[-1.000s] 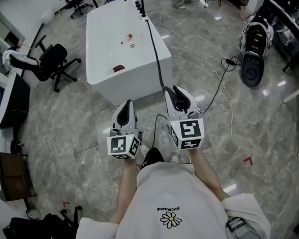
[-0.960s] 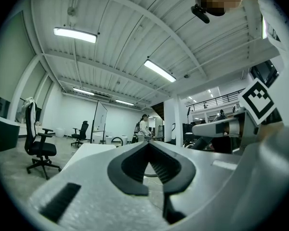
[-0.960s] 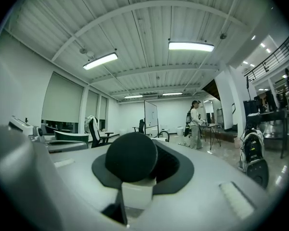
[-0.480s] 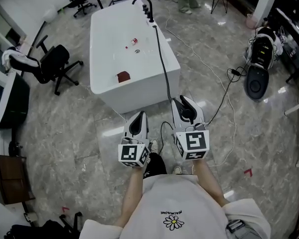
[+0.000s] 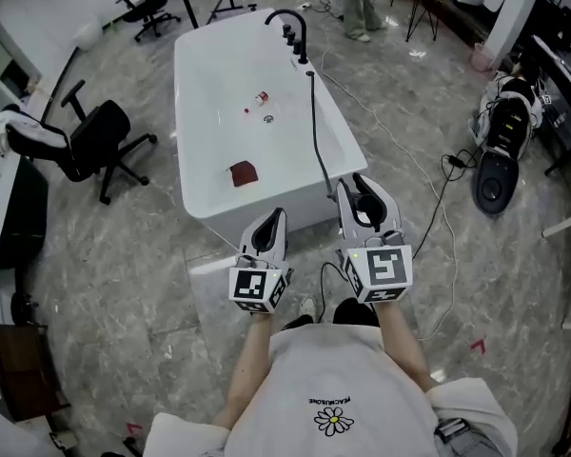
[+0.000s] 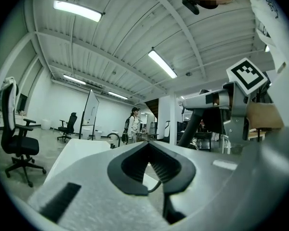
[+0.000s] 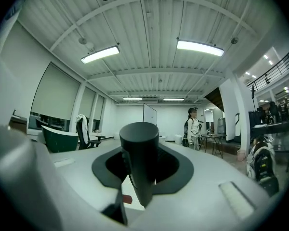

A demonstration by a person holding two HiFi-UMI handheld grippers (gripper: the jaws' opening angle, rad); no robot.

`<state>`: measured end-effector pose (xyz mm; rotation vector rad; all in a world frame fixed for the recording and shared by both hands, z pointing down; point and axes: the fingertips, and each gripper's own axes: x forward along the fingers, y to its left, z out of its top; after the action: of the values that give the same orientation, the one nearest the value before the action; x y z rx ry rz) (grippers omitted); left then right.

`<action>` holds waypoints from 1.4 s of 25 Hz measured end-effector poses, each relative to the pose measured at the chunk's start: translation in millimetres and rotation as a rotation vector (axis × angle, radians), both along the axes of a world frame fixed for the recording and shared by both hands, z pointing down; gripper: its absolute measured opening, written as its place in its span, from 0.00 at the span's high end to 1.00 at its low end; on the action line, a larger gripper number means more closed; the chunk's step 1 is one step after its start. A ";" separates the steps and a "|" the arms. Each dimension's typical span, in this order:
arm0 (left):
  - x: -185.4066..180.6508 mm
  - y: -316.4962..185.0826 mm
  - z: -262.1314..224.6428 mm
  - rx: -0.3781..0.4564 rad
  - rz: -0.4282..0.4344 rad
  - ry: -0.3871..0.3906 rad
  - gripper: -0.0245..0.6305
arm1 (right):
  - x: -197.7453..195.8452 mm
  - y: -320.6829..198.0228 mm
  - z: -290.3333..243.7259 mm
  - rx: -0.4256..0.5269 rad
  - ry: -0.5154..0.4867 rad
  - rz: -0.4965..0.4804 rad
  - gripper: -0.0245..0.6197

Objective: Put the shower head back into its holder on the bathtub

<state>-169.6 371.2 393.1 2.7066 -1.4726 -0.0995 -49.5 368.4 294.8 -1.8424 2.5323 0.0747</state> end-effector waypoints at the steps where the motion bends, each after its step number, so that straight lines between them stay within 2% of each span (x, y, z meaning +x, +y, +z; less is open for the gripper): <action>1: -4.7 -12.5 3.0 -0.006 0.007 0.001 0.96 | -4.8 -9.4 -2.0 0.003 0.001 0.006 0.80; 4: -7.3 -43.4 13.9 -0.034 0.026 0.014 0.96 | -10.6 -33.6 -3.0 -0.003 0.003 0.021 0.80; 8: 6.7 -76.0 24.7 -0.055 0.081 0.008 0.93 | -8.8 -67.7 -1.3 -0.016 -0.007 0.032 0.80; 14: 44.6 -142.5 47.0 -0.100 0.160 0.053 0.80 | 5.1 -141.5 4.4 -0.011 -0.015 0.012 0.80; 17: 69.3 -190.5 59.8 -0.103 0.169 0.031 0.79 | 15.0 -196.4 13.6 -0.016 -0.006 -0.023 0.80; 24: 135.4 -306.7 77.3 -0.143 0.189 -0.029 0.75 | 39.8 -324.3 28.4 -0.095 -0.045 -0.143 0.80; 28: 153.6 -363.5 84.1 -0.162 0.161 -0.057 0.75 | 51.8 -377.6 15.5 -0.074 -0.067 -0.185 0.80; 35: 159.8 -433.1 96.2 -0.203 0.191 -0.131 0.75 | 49.4 -435.3 -35.7 -0.005 -0.102 -0.204 0.80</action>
<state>-9.7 -61.9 489.3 2.7114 -1.1707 0.2271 -0.1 -66.9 259.1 -1.5360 2.6330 -0.0269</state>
